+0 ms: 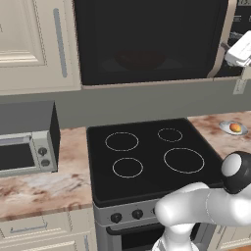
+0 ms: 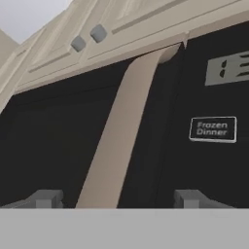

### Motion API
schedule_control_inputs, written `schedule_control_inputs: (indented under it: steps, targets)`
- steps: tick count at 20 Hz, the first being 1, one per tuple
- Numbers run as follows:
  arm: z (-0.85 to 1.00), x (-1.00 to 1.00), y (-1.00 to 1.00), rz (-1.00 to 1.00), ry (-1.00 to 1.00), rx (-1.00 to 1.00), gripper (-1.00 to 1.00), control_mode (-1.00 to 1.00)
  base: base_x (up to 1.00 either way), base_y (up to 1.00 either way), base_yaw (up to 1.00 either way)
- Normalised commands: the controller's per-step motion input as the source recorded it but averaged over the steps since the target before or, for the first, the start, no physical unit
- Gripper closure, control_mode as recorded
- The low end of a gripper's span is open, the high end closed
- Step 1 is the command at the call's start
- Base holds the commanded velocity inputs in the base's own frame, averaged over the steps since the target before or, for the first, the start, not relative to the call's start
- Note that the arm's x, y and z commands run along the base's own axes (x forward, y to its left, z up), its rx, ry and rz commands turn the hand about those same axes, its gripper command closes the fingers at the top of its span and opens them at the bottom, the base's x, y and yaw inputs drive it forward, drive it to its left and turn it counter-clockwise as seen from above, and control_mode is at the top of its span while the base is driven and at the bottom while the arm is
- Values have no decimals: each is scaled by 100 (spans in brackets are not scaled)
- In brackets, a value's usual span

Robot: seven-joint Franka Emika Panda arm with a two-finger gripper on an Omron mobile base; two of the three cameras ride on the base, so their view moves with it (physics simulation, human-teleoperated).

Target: Remove the mango from the bowl and place it on the small plate. Then place the bowl with only the shrimp in the microwave, close the door, and press the start button to microwave the shrimp.

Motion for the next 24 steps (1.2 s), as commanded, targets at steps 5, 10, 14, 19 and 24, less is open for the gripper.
schedule_control_inputs:
  steps: [5,10,14,19,24]
  targets:
    - [-8,27,-55,22,5,3,-100,-100,0,0,0]
    - [-47,41,-31,24,17,0,-100,-100,0,0,0]
    - [-35,29,-44,20,13,0,-100,-100,0,0,0]
    - [-85,30,-10,15,15,0,-100,-100,0,0,0]
    - [-46,45,14,4,10,-1,-100,-100,0,0,0]
